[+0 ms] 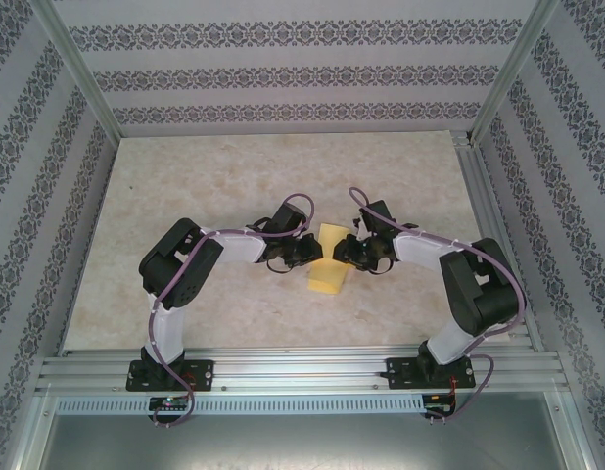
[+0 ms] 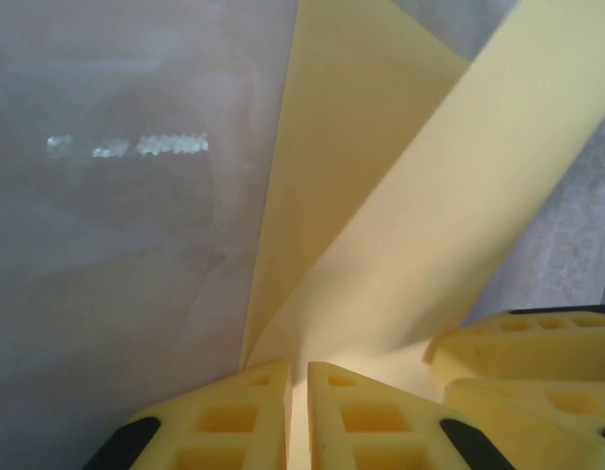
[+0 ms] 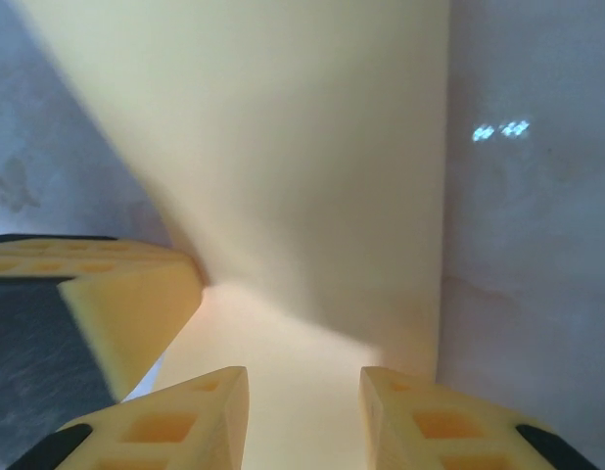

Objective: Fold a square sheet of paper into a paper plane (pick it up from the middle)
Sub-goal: Fold the square sheet of paper in half at the center of the table.

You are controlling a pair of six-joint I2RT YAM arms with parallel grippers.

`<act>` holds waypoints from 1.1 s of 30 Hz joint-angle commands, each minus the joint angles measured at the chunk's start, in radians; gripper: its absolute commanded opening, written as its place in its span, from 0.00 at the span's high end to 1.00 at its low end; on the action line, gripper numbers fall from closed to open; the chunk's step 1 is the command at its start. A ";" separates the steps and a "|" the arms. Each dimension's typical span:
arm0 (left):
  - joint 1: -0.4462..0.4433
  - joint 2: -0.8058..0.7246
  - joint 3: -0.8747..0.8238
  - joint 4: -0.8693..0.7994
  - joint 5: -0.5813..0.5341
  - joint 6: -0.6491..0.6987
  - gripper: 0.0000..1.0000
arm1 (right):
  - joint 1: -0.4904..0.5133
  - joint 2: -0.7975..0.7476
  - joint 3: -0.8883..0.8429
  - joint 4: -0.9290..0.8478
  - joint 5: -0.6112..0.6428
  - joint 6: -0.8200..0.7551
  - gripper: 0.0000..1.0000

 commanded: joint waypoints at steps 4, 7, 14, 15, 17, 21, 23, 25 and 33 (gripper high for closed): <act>-0.023 0.032 0.014 -0.054 -0.015 0.031 0.85 | 0.000 -0.061 -0.082 0.107 -0.104 0.039 0.64; -0.025 0.032 0.015 -0.056 -0.015 0.030 0.85 | 0.001 -0.039 -0.112 0.132 -0.113 0.052 0.64; -0.027 0.040 0.021 -0.060 -0.013 0.032 0.84 | -0.001 0.003 -0.130 0.072 -0.037 0.014 0.64; -0.027 0.039 0.022 -0.061 -0.014 0.031 0.85 | 0.000 -0.004 -0.128 0.066 -0.036 0.010 0.64; -0.028 0.040 0.024 -0.063 -0.014 0.031 0.85 | 0.000 -0.023 -0.125 0.060 -0.040 0.009 0.64; -0.029 0.040 0.027 -0.068 -0.013 0.034 0.85 | 0.005 -0.102 -0.122 0.069 -0.079 0.029 0.64; -0.030 0.040 0.028 -0.070 -0.013 0.035 0.85 | 0.009 -0.124 -0.130 0.086 -0.098 0.045 0.64; -0.031 0.039 0.027 -0.071 -0.013 0.035 0.85 | 0.013 -0.134 -0.146 0.119 -0.123 0.066 0.63; -0.035 0.040 0.027 -0.071 -0.014 0.035 0.85 | 0.032 -0.056 -0.214 0.170 -0.114 0.080 0.63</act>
